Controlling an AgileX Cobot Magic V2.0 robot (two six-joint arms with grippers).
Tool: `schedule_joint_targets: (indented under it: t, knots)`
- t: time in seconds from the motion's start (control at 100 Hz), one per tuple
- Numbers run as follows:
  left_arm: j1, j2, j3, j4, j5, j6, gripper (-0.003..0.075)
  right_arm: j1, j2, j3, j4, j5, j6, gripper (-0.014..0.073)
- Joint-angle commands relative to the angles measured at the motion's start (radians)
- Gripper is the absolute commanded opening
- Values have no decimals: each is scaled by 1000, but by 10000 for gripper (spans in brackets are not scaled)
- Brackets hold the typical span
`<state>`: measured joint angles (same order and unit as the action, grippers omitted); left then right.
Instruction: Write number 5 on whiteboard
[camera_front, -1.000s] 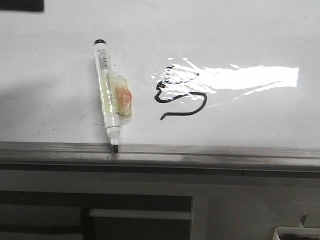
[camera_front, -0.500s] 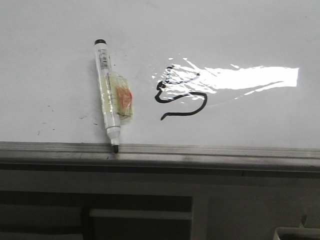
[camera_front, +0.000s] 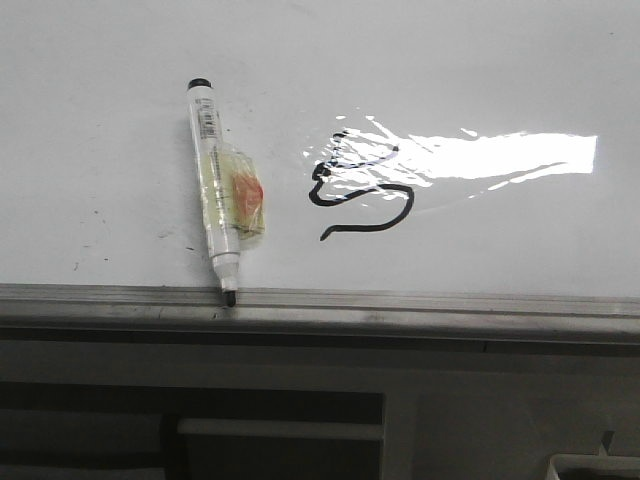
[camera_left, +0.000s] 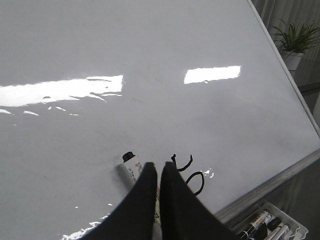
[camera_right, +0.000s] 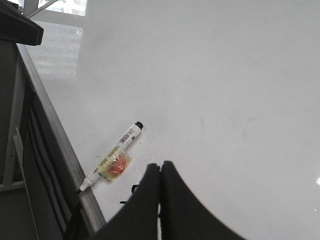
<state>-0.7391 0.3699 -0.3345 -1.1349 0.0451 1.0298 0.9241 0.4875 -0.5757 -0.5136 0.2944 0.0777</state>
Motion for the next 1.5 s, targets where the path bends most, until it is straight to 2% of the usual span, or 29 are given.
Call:
schedule_joint_targets:
  t: [0.0, 0.27, 0.36, 0.44, 0.5, 0.59, 0.68, 0.78, 0.95, 1.02, 1.15, 1.21, 1.3, 1.49]
  knots:
    - [2, 5, -26, -12, -24, -7, -20, -6, 2, -25, -22, -68, -2, -63]
    - [2, 5, -18, -8, -37, -7, -20, -6, 2, -25, -22, -68, -2, -63]
    - [2, 5, -11, 44, -188, -7, -20, -6, 2, -25, -22, -68, -2, -63]
    - [4, 5, 2, 50, -242, -7, -20, -6, 2, -25, -22, -68, -2, -63]
    - [12, -8, 17, 106, -216, -7, -20, -6, 2, -25, -22, -68, -2, -63]
    - [47, -55, 54, 376, -105, -69, -20, -6, 2, -25, -22, -68, -2, -63]
    - [99, -114, 102, 648, -6, -206, -20, -6, 2, -25, -22, -68, -2, -63]
    - [192, -207, 175, 786, -27, -405, -20, -6, 2, -25, -22, -68, -2, -63]
    - [383, -388, 252, 834, -27, -524, -20, -6, 2, -25, -22, -68, -2, -63]
    - [450, -400, 273, 842, -30, -592, -20, -6, 2, -25, -22, -68, -2, -63]
    - [568, -389, 312, 875, 102, -796, -20, -6, 2, -25, -22, -68, -2, -63]
    - [596, -399, 324, 876, 170, -866, -20, -6, 2, -25, -22, -68, -2, -63]
    - [611, -401, 336, 903, 259, -875, -20, -6, 2, -25, -22, -68, -2, -63]
    - [611, -401, 340, 903, 254, -879, -20, -6, 2, -25, -22, -68, -2, -63]
